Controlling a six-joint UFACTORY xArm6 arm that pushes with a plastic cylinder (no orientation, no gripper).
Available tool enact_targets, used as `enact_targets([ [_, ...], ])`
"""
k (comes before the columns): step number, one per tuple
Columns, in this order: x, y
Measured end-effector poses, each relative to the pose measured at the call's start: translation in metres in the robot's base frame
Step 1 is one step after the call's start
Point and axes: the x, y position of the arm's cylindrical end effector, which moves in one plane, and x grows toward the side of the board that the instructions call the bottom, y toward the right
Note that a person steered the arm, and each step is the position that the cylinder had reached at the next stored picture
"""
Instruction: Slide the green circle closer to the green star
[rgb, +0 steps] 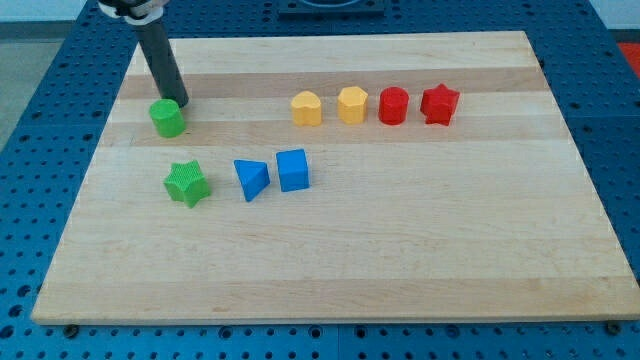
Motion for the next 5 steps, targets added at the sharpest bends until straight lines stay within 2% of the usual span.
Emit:
enact_targets([
  [5,0.074,-0.016],
])
